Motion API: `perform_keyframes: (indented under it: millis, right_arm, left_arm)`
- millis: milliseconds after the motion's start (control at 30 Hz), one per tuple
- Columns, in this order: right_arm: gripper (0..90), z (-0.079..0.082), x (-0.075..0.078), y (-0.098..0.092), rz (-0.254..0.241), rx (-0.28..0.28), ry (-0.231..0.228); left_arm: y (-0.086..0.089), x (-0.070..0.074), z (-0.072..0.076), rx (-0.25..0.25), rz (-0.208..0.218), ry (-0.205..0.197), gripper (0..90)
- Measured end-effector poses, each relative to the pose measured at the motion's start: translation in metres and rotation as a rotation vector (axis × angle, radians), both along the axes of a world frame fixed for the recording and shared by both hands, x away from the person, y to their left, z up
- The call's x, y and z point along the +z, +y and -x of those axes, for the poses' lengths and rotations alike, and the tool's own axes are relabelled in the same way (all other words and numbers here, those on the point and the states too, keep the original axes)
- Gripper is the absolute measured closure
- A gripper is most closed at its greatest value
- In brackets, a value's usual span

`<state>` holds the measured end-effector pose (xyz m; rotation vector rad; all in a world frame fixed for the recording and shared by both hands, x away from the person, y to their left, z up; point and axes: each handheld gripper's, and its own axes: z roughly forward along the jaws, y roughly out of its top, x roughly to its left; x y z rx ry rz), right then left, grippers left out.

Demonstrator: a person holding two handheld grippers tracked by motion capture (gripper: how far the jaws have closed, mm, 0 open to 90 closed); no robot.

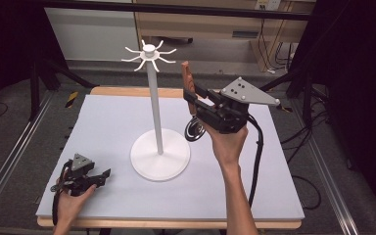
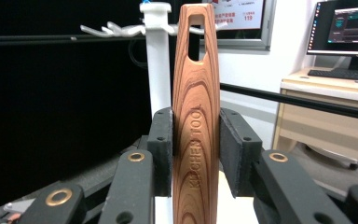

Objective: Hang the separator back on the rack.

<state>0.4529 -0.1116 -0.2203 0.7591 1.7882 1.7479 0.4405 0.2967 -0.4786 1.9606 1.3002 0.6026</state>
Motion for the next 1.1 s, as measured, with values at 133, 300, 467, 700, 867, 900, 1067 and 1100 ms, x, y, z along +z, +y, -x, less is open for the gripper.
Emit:
perform_keyframes:
  millis: [133,300,467,700,867,900,1067,1100]
  right_arm:
    - [68.0,-0.003,0.005,0.003,-0.011,0.011,-0.007]
    - [68.0,-0.009,0.008,0.006,-0.011,0.020,-0.002]
    - [67.9,-0.013,0.009,0.011,-0.004,0.027,0.003]
    - [67.9,-0.018,0.007,0.017,0.018,0.038,0.014]
    - [67.9,-0.021,0.005,0.019,-0.009,0.057,0.023]
    - [67.9,-0.022,0.004,0.020,-0.012,0.057,0.023]
    - [67.9,-0.023,0.005,0.021,-0.006,0.058,0.022]
    - [67.9,-0.023,0.005,0.021,-0.005,0.058,0.021]
  left_arm:
    - [0.000,0.000,0.000,0.000,-0.001,0.000,29.9]
    - [0.000,0.000,0.000,0.000,-0.002,0.000,29.9]
    - [0.001,0.000,0.000,0.003,0.001,-0.001,29.8]
    - [0.001,0.000,0.000,0.007,0.006,-0.003,29.8]
    - [0.001,0.000,0.000,0.007,0.007,-0.003,29.8]
    - [0.001,0.000,0.000,0.007,0.007,-0.003,29.8]
    - [0.001,0.000,-0.001,0.007,0.006,-0.001,29.8]
    - [0.001,0.000,-0.001,0.004,0.002,0.001,29.8]
